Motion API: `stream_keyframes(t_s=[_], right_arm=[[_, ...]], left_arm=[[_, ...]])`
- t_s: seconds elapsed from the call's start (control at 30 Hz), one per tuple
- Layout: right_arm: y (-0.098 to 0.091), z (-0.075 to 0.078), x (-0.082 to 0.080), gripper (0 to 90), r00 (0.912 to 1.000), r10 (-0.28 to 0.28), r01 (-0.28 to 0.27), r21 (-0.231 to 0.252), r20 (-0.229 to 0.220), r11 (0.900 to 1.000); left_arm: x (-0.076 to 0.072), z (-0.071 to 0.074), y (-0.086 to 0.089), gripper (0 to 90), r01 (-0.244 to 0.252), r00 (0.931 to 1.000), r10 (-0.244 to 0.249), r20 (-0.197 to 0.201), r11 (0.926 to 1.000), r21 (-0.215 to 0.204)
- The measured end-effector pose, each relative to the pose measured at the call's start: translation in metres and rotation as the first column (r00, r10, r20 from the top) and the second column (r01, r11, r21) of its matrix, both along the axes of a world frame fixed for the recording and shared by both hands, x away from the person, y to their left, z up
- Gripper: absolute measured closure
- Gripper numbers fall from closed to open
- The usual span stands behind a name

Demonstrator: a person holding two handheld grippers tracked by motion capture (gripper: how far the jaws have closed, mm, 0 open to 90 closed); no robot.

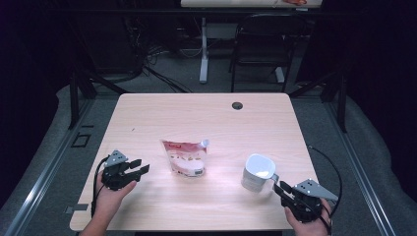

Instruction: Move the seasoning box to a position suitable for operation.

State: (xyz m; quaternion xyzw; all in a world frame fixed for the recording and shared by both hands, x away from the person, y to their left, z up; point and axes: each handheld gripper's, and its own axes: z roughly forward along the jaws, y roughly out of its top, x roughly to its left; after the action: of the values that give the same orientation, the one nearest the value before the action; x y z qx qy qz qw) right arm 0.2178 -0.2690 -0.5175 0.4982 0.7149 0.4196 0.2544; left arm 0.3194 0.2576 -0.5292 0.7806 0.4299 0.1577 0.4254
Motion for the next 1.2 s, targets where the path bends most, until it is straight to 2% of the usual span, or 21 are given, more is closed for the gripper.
stream_keyframes(t_s=[0.03,0.1,0.2,0.23,0.37,0.4,0.6,0.67,0.73,0.9,1.07,1.2], right_arm=[[0.001,0.005,-0.003,70.6,0.9995,0.013,-0.013,-0.005,0.029,0.9999],[0.002,0.008,-0.004,70.7,0.9990,0.018,-0.018,-0.009,0.041,0.9998],[0.008,0.018,-0.004,71.2,0.9964,0.059,-0.058,-0.023,0.061,0.9981],[0.010,0.021,-0.003,71.2,0.9954,0.072,-0.071,-0.032,0.062,0.9970],[0.020,0.030,0.002,70.5,0.9906,0.112,-0.111,-0.014,0.079,0.9937],[0.022,0.031,0.004,70.3,0.9894,0.120,-0.119,-0.016,0.082,0.9928],[0.036,0.042,0.019,67.3,0.9794,0.169,-0.170,-0.003,0.110,0.9855],[0.045,0.047,0.030,65.4,0.9732,0.198,-0.197,-0.020,0.118,0.9803],[0.049,0.047,0.034,65.4,0.9708,0.205,-0.204,-0.019,0.125,0.9788],[0.064,0.051,0.052,70.9,0.9625,0.252,-0.250,-0.032,0.099,0.9676],[0.078,0.055,0.069,72.7,0.9524,0.292,-0.290,-0.030,0.089,0.9565],[0.084,0.058,0.075,74.3,0.9463,0.310,-0.310,-0.021,0.090,0.9506]], left_arm=[[-0.001,0.002,-0.001,57.4,0.005,1.0000,-0.005,0.001,1.0000,-0.004],[-0.002,0.005,-0.003,57.7,0.017,0.9999,-0.017,0.000,0.9998,-0.012],[-0.004,0.010,-0.007,58.1,0.032,0.9995,-0.032,0.004,0.9995,-0.005],[-0.004,0.012,-0.008,58.5,0.039,0.9992,-0.039,0.002,0.9992,-0.011],[-0.003,0.024,-0.011,60.0,0.052,0.9987,-0.052,0.001,0.9972,-0.053],[-0.002,0.028,-0.011,60.5,0.058,0.9983,-0.057,0.006,0.9970,-0.052],[0.006,0.041,-0.018,59.2,0.072,0.9974,-0.071,0.010,0.9961,-0.051],[0.008,0.044,-0.021,59.3,0.077,0.9970,-0.076,0.015,0.9957,-0.051],[0.009,0.048,-0.024,59.4,0.080,0.9966,-0.079,0.022,0.9952,-0.057],[0.011,0.058,-0.029,61.4,0.090,0.9952,-0.087,0.046,0.9940,-0.062],[0.015,0.068,-0.033,62.9,0.101,0.9932,-0.097,0.064,0.9920,-0.076],[0.018,0.072,-0.037,63.3,0.121,0.9914,-0.116,0.060,0.9891,-0.084]])
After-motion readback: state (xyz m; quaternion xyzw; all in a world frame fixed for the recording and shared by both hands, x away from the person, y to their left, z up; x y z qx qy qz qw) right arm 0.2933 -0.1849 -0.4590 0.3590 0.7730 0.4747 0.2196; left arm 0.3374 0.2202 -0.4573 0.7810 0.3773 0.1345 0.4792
